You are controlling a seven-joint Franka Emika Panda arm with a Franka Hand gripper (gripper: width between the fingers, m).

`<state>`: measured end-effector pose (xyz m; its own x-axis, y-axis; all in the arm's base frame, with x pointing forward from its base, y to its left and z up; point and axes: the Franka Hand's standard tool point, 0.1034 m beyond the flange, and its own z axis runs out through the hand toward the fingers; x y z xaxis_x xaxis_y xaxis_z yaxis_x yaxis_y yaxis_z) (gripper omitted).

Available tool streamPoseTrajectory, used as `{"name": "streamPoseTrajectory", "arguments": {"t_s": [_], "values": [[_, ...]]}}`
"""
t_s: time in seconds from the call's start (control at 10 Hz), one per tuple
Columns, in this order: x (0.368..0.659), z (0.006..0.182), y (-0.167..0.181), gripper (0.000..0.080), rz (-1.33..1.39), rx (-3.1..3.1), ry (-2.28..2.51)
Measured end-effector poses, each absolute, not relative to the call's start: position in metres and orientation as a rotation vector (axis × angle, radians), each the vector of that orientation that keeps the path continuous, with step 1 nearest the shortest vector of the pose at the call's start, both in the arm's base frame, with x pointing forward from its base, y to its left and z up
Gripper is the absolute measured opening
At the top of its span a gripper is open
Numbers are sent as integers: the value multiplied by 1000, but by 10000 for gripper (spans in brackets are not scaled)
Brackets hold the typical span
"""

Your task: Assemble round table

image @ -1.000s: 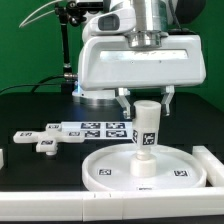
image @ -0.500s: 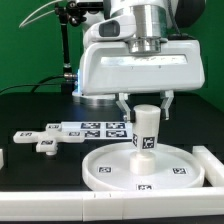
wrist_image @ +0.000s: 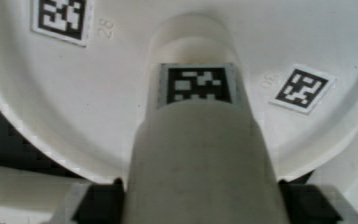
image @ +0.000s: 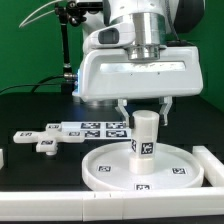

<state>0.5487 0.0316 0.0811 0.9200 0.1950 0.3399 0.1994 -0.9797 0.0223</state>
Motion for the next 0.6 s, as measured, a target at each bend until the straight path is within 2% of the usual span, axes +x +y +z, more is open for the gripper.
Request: {"name": "streamPoseTrajectory", "arguments": {"t_s": [0.1,0.2,0.3,0.6], "values": [[549,81,32,409,-540,-3066,-315],[549,81,32,534,-540,-3066,-315],[549,81,32,613,-539,-3066,-315],[549,85,26,647,-508,-3069,-301]]}}
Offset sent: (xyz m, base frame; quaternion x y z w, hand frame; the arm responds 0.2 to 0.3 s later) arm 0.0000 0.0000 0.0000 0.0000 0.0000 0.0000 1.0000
